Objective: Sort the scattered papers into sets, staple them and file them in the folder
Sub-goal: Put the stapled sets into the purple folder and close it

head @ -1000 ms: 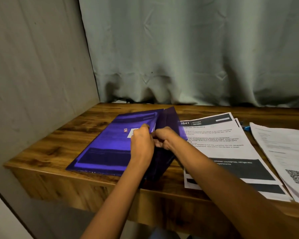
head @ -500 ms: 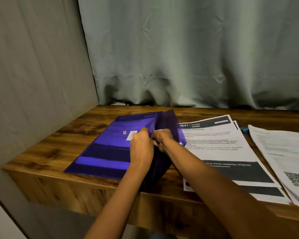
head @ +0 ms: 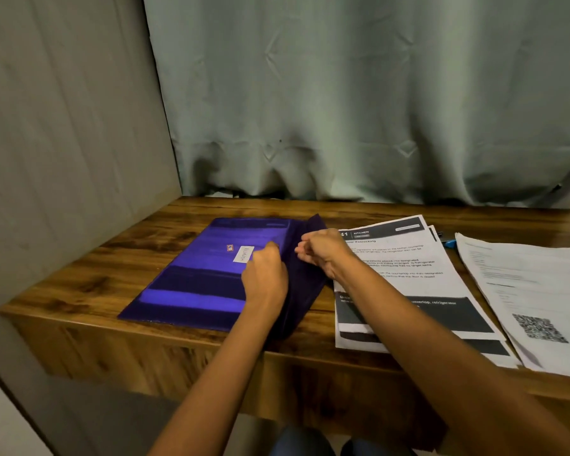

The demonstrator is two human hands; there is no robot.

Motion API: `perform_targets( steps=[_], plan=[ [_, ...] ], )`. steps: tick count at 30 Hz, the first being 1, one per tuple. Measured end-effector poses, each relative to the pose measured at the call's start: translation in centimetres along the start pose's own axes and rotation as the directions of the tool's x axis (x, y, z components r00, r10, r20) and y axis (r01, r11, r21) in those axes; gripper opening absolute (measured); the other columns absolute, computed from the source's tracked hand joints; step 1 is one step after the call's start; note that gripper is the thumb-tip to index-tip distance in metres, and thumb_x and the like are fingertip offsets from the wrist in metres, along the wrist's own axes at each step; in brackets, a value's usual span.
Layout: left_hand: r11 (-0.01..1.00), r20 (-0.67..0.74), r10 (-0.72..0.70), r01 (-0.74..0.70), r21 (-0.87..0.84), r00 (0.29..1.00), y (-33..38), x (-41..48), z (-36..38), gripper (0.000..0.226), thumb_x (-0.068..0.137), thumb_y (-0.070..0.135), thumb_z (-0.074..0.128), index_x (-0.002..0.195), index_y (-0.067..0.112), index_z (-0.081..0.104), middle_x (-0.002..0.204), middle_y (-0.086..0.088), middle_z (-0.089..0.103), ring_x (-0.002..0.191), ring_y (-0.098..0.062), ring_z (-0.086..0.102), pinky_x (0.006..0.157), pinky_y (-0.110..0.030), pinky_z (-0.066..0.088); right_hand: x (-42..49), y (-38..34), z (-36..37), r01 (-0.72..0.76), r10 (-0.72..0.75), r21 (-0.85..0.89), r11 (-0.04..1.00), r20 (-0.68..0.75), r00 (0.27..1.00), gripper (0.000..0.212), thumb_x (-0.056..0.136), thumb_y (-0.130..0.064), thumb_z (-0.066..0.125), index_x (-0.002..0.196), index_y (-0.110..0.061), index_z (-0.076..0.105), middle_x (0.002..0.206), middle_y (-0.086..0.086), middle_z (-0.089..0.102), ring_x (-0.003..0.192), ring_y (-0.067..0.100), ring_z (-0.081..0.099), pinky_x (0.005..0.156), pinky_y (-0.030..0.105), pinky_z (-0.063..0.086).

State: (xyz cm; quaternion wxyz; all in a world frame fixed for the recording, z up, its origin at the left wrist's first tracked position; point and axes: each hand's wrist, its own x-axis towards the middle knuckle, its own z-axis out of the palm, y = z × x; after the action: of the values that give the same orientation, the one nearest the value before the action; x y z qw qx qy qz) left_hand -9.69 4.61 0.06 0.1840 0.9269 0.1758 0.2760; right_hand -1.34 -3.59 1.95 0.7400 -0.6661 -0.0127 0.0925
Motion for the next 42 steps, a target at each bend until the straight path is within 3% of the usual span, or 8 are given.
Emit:
perform_targets(
  steps=[4,7,14,17,23,32,37,42],
  plan=[
    [0.996,0.023,0.028,-0.030,0.087,0.999,-0.1,-0.5,0.4,0.019,0.097,0.006,0.043,0.112,0.006,0.054,0.108,-0.015,0.063,0.098,-0.036,0.061,0.073,-0.042,0.047,-1.1,-1.0,-3.5,0.115,-0.124,-0.104,0.988,-0.081,0.989,0.020,0.089,0.009,0.047,0.082,-0.003,0.061,0.072,0.011,0.058,0.062,0.015,0.057,0.055,0.020,0.054],
    [0.998,0.030,0.043,-0.044,0.035,0.999,0.1,-0.5,0.8,0.023,0.102,0.014,0.038,0.114,0.006,0.055,0.108,-0.016,0.063,0.098,-0.036,0.062,0.074,-0.044,0.048,-1.4,-1.4,-7.2,0.194,-0.253,-0.286,0.938,-0.186,0.950,0.022,0.084,0.004,0.055,0.076,-0.013,0.067,0.082,0.008,0.067,0.076,0.019,0.065,0.077,0.035,0.059],
    [0.809,0.160,0.008,0.087,-0.581,0.987,0.5,-1.4,0.5,0.042,0.105,0.035,0.027,0.122,0.011,0.057,0.116,-0.015,0.061,0.108,-0.028,0.056,0.084,-0.030,0.039,-2.8,-2.8,-16.7,-0.061,-0.330,-0.824,0.564,-0.292,0.898,0.027,0.087,-0.017,0.063,0.108,0.000,0.064,0.115,0.016,0.065,0.106,0.034,0.059,0.087,0.033,0.046],
    [0.884,0.248,0.092,0.036,-0.467,0.964,0.2,-1.3,1.1,0.048,0.103,0.044,0.020,0.143,0.028,0.042,0.145,-0.010,0.046,0.135,-0.034,0.038,0.114,-0.047,0.025,-3.0,-2.3,-19.1,-0.182,-0.228,-0.840,0.512,-0.337,0.914,0.044,0.084,-0.027,0.069,0.120,-0.004,0.057,0.126,0.018,0.058,0.117,0.036,0.052,0.098,0.043,0.043],
    [0.978,0.409,0.186,-0.130,-0.160,0.893,0.2,-1.3,2.1,0.046,0.101,0.050,0.016,0.144,0.046,0.033,0.156,0.000,0.029,0.146,-0.036,0.010,0.115,-0.056,-0.003,-2.7,-1.0,-20.6,-0.269,-0.117,-0.858,0.437,-0.350,0.929,0.074,0.076,-0.051,0.074,0.130,-0.007,0.046,0.136,0.016,0.048,0.126,0.034,0.042,0.100,0.041,0.038],
    [0.971,0.421,0.204,-0.239,0.030,0.884,0.3,-1.9,2.3,0.051,0.096,0.062,0.021,0.144,0.048,0.030,0.158,-0.006,0.024,0.146,-0.038,0.006,0.115,-0.057,-0.001,-0.8,-0.2,-21.5,-0.272,-0.075,-0.812,0.516,-0.359,0.930,0.080,0.057,-0.048,0.085,0.120,-0.012,0.053,0.126,0.014,0.056,0.116,0.034,0.052,0.097,0.048,0.047],
    [0.971,0.410,0.203,-0.236,0.031,0.889,0.3,-1.8,2.4,0.050,0.096,0.062,0.022,0.143,0.049,0.033,0.157,-0.004,0.026,0.145,-0.038,0.010,0.115,-0.055,0.002,-1.2,-1.4,-21.4,-0.228,-0.085,-0.830,0.509,-0.312,0.946,0.069,0.070,-0.041,0.080,0.127,-0.014,0.054,0.135,0.012,0.053,0.127,0.034,0.043,0.105,0.048,0.038],
    [0.971,0.420,0.185,-0.232,0.062,0.888,-0.2,-1.3,2.3,0.054,0.093,0.068,0.021,0.142,0.049,0.034,0.157,-0.004,0.026,0.144,-0.039,0.012,0.115,-0.056,0.004,0.1,-1.9,-21.7,-0.244,-0.021,-0.824,0.512,-0.297,0.955,0.094,0.058,-0.052,0.081,0.136,-0.014,0.047,0.143,0.012,0.046,0.131,0.033,0.040,0.106,0.049,0.037]
  ],
)
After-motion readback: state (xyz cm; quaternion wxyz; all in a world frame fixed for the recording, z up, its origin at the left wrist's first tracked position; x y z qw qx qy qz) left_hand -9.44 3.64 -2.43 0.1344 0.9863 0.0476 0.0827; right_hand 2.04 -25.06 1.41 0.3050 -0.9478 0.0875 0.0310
